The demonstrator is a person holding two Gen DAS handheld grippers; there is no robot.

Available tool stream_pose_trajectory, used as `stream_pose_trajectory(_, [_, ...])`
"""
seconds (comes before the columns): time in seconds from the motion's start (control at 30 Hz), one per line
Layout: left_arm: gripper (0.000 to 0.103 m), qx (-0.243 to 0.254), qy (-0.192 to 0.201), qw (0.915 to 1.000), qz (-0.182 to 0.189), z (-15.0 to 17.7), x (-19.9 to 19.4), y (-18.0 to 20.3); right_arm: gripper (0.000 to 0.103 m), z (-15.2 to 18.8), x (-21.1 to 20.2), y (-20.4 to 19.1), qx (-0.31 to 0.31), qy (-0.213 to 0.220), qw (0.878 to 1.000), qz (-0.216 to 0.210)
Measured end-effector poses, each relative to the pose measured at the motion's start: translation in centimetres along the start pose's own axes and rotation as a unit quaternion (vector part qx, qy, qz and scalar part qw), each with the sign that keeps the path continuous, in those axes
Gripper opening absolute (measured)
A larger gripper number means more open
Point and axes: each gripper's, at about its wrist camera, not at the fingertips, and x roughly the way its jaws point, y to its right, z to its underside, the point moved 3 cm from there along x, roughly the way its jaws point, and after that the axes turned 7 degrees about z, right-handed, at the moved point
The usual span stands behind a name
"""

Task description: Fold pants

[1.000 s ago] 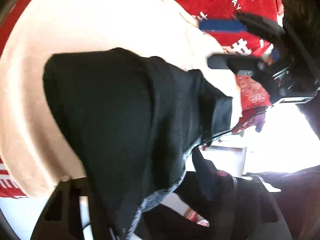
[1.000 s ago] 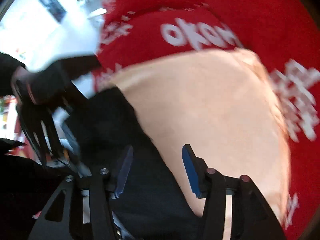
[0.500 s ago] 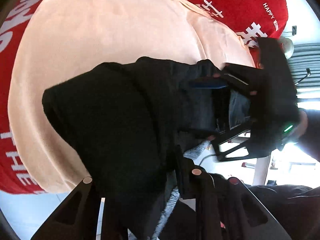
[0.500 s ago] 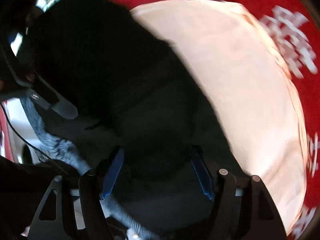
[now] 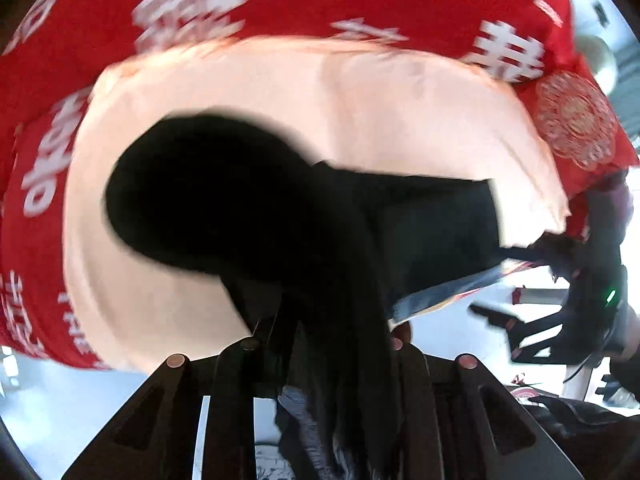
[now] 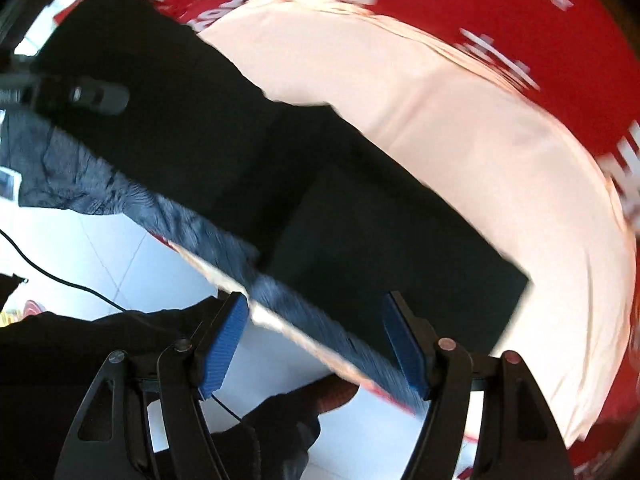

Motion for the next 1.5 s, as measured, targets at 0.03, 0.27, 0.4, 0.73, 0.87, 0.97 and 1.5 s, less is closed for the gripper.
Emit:
stream_pose_trajectory(0.03, [0.026,0.018,-0.002,0.9998,0.003,-0.8,0.4,2.6,0.074,0.9,-0.2,0.8,0.008,0.002,1.0,0.002])
stream_pose_trajectory(0.27, [0.026,0.099,-0.053,0.9937,0.002,-3.3,7.5,16.1,0.073,6.3,-1.1,6.2,0.084,0.017,0.996,0.015])
stream_pose_trajectory(0.4, [0.026,0.121,-0.091,0.9884,-0.012,-3.3,12.7,20.3,0.073,9.6,-0.8,9.4,0.125,0.021,0.992,0.015])
stream_pose_trajectory(0.73, [0.026,0.12,-0.159,0.9786,-0.05,-4.8,20.2,22.8,0.074,16.3,-0.5,13.2,0.205,0.021,0.978,0.005])
stream_pose_trajectory(0.87, [0.026,0.124,-0.151,0.9804,-0.024,-5.7,19.2,24.4,0.074,18.0,-1.3,14.6,0.223,0.028,0.975,-0.002])
stream_pose_trajectory(0.97, [0.035,0.127,-0.178,0.9747,-0.045,-6.0,22.0,24.6,0.074,18.3,-0.5,15.0,0.23,0.023,0.973,-0.003])
stream_pose_trajectory(1.5, [0.1,0.025,-0.064,0.9973,0.024,-3.2,11.5,14.1,0.083,9.2,0.1,16.0,0.247,0.077,0.965,-0.03])
